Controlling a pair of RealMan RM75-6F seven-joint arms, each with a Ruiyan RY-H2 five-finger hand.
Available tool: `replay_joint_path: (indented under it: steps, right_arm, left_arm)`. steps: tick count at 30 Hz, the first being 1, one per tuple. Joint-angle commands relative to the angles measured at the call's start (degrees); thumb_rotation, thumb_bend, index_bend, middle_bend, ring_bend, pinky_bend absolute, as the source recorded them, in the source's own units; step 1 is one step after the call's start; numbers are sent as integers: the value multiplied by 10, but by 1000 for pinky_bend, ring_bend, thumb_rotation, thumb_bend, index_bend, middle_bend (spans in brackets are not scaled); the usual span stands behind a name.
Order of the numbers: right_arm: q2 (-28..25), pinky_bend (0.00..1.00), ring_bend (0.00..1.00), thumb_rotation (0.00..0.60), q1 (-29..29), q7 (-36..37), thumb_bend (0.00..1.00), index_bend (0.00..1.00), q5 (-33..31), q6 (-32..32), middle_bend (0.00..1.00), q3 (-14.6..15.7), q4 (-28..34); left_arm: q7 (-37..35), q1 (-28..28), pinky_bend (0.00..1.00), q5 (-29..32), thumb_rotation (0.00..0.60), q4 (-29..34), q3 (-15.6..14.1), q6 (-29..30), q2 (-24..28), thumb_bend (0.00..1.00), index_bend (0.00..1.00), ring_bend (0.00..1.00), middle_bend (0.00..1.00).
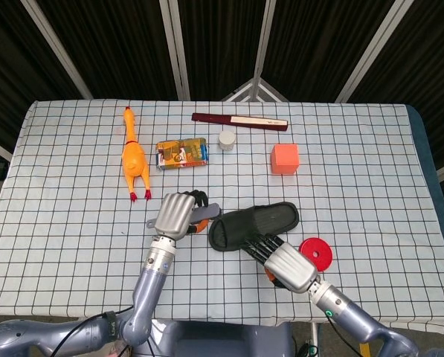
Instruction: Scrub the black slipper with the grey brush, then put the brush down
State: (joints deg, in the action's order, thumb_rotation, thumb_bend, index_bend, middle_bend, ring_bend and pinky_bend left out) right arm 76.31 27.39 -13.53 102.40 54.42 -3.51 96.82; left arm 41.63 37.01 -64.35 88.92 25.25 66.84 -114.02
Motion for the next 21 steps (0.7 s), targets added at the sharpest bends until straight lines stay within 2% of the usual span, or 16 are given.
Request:
replay_joint_path:
  steps: [1, 10, 21]
  right_arm:
    - [15, 189, 37, 524, 16, 17, 847, 0, -7, -9, 96, -6, -24]
    - [50, 189, 37, 524, 41, 59, 847, 0, -25, -30, 96, 7, -78]
    - [86, 189, 37, 524, 58, 113, 848, 0, -23, -20, 96, 29, -140]
  left_arm:
    - [6, 11, 598, 11, 600, -12, -1, -3, -8, 490, 482, 554, 627]
    - [2, 42, 598, 28, 600, -56, -7, -7, -37, 490, 481, 554, 626]
    - [-12, 75, 598, 24, 600, -104, -13, -6, -67, 492, 482, 554, 627]
